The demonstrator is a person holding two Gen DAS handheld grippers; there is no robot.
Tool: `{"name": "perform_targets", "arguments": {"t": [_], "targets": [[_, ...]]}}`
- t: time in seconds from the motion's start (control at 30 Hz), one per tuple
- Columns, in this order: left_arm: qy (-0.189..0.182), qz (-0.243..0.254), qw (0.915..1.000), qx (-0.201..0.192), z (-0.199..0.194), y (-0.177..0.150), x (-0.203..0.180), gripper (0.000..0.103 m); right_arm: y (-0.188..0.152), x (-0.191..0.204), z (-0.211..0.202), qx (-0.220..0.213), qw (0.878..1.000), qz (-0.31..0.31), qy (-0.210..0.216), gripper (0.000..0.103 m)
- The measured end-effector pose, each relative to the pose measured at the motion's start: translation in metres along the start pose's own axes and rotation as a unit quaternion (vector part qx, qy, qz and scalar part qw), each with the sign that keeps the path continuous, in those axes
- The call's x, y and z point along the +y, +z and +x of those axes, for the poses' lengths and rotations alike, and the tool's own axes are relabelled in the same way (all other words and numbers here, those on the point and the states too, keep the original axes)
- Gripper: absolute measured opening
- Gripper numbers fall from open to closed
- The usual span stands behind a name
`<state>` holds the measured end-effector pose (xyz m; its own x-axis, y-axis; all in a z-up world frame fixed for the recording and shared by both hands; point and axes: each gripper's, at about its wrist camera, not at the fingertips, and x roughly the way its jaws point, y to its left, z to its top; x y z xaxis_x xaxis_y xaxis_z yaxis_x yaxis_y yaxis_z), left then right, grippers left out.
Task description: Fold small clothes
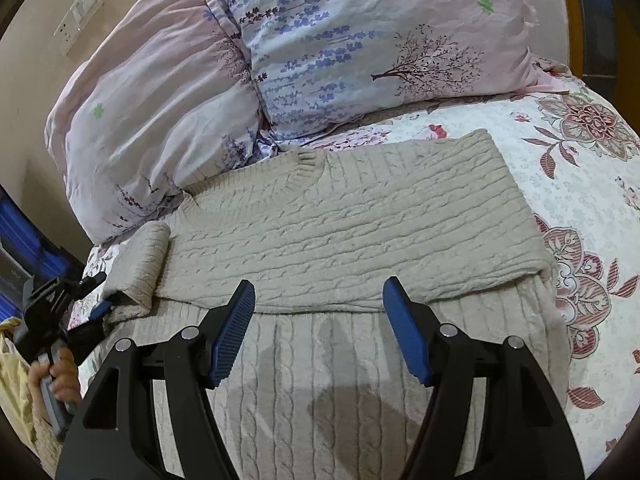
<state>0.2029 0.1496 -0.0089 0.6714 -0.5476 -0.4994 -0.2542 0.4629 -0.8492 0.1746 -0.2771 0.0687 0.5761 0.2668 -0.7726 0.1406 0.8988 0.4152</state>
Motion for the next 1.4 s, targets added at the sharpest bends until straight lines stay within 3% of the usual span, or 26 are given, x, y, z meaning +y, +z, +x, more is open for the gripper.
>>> {"name": "perform_targets", "arguments": {"t": [0.03,0.17,0.3,0.37,0.4,0.43,0.47,0.5,0.57,0.63,0.7,0.77,0.83,0.9,1.0,1.13,1.23,1.3,1.33,1.37,1.4], "targets": [[0.004,-0.001,1.0,-0.007,-0.001,0.003,-0.001,0.015,0.0,-0.001,-0.001,-0.001,1.0,0.0,0.0,0.068],[0.013,0.057,0.9977,-0.035,0.007,0.005,-0.041,0.009,0.002,-0.008,-0.007,-0.014,1.0,0.003,-0.004,0.068],[0.001,0.18,0.9832,-0.028,0.031,-0.024,-0.106,0.008,0.004,-0.016,-0.015,-0.025,1.0,0.01,-0.008,0.068],[-0.01,0.255,0.9669,0.004,0.05,-0.052,-0.136,0.008,0.005,-0.022,-0.018,-0.03,0.999,0.016,-0.013,0.068],[-0.017,0.299,0.9533,0.039,0.065,-0.072,-0.151,0.01,0.006,-0.025,-0.019,-0.031,0.999,0.018,-0.016,0.068],[-0.017,0.324,0.9438,0.064,0.076,-0.086,-0.159,0.017,0.006,-0.028,-0.02,-0.031,0.999,0.021,-0.02,0.068],[-0.017,0.347,0.9334,0.09,0.086,-0.1,-0.164,0.032,0.007,-0.031,-0.02,-0.03,0.999,0.025,-0.024,0.068],[-0.022,0.375,0.9179,0.127,0.096,-0.118,-0.169,0.039,0.007,-0.034,-0.02,-0.029,0.999,0.029,-0.027,0.068],[-0.027,0.413,0.8972,0.154,0.098,-0.139,-0.171,0.052,0.007,-0.04,-0.021,-0.028,0.998,0.036,-0.033,0.068],[-0.024,0.426,0.8921,0.15,0.09,-0.141,-0.168,0.058,0.008,-0.041,-0.023,-0.03,0.998,0.035,-0.034,0.068],[-0.024,0.404,0.9034,0.142,0.077,-0.127,-0.156,0.063,0.01,-0.038,-0.024,-0.033,0.999,0.025,-0.032,0.068],[-0.01,0.354,0.926,0.131,0.059,-0.098,-0.132,0.063,0.013,-0.03,-0.025,-0.036,0.999,0.007,-0.026,0.067],[0.021,0.322,0.9397,0.113,0.044,-0.077,-0.108,0.063,0.015,-0.016,-0.023,-0.038,0.999,-0.024,-0.015,0.066],[0.063,0.303,0.9469,0.088,0.027,-0.058,-0.084,0.063,0.019,0.008,-0.018,-0.035,0.997,-0.075,-0.011,0.063],[0.087,0.284,0.9519,0.077,0.012,-0.045,-0.063,0.062,0.02,0.062,-0.003,-0.034,0.981,-0.193,-0.01,0.06],[0.116,0.283,0.9495,0.07,0.005,-0.037,-0.048,0.062,0.005,0.136,0.028,-0.03,0.935,-0.353,-0.01,0.058],[0.127,0.286,0.9474,0.069,0.006,-0.036,-0.044,0.061,-0.006,0.168,0.054,-0.032,0.903,-0.425,-0.05,0.058],[0.126,0.285,0.9478,0.069,0.005,-0.035,-0.041,0.061,-0.009,0.176,0.073,-0.025,0.893,-0.444,-0.075,0.055],[0.125,0.284,0.948,0.068,0.004,-0.034,-0.04,0.061,-0.008,0.175,0.081,-0.018,0.893,-0.443,-0.083,0.038],[0.125,0.284,0.9482,0.068,0.005,-0.034,-0.04,0.061,-0.004,0.171,0.092,-0.002,0.899,-0.427,-0.094,0.014],[0.125,0.284,0.9483,0.068,0.004,-0.034,-0.04,0.061,0.001,0.165,0.095,0.004,0.908,-0.409,-0.093,0.009]]}}
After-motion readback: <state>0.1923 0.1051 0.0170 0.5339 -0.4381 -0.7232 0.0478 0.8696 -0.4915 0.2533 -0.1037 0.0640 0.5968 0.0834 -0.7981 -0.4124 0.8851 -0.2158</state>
